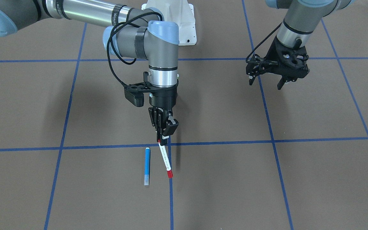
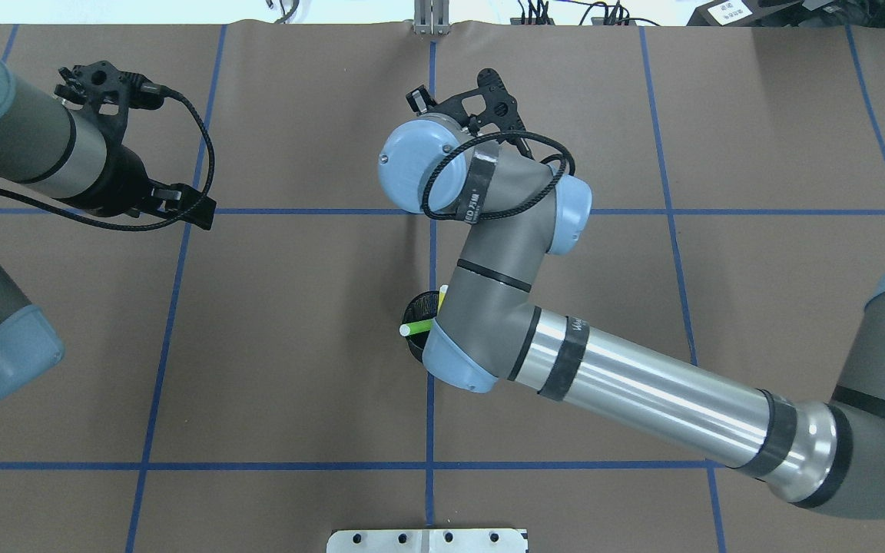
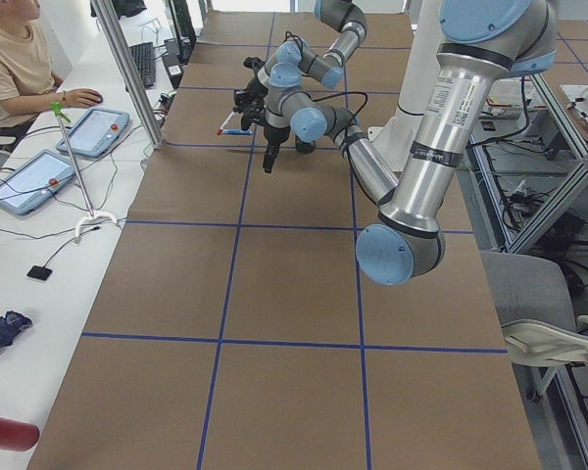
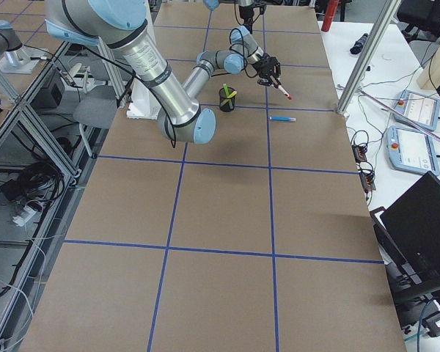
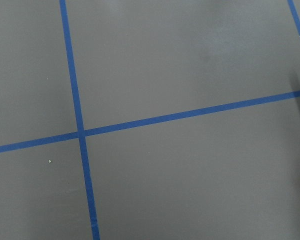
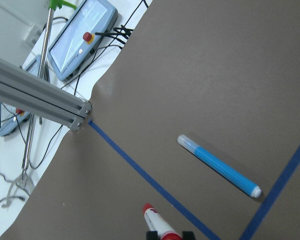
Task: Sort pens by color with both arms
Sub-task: 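Place the red-capped marker beside the blue marker, open the right gripper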
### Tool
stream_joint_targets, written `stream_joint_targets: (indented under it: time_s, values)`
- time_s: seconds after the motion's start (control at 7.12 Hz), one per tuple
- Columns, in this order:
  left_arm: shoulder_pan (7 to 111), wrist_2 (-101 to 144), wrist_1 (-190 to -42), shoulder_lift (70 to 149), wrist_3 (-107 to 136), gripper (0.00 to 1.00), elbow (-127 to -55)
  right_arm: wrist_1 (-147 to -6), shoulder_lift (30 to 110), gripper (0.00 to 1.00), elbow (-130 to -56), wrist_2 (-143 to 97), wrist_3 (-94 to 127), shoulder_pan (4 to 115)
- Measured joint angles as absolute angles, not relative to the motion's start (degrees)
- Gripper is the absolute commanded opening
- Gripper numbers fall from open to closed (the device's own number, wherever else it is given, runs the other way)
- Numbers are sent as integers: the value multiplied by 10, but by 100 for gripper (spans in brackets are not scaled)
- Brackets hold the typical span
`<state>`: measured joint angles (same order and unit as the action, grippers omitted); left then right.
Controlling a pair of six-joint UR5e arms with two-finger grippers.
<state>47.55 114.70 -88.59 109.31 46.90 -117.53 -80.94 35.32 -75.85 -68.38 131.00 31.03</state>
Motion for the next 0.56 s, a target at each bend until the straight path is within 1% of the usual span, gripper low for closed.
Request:
stream_joint_targets:
  time_s: [0.28, 0.56]
  values:
    - [475, 1147, -886, 1093, 469, 100, -1175, -808, 304, 0, -660, -638, 1379, 309]
    - [476, 1147, -886, 1093, 469, 100, -1175, -810, 286, 0, -605, -613, 1405, 296]
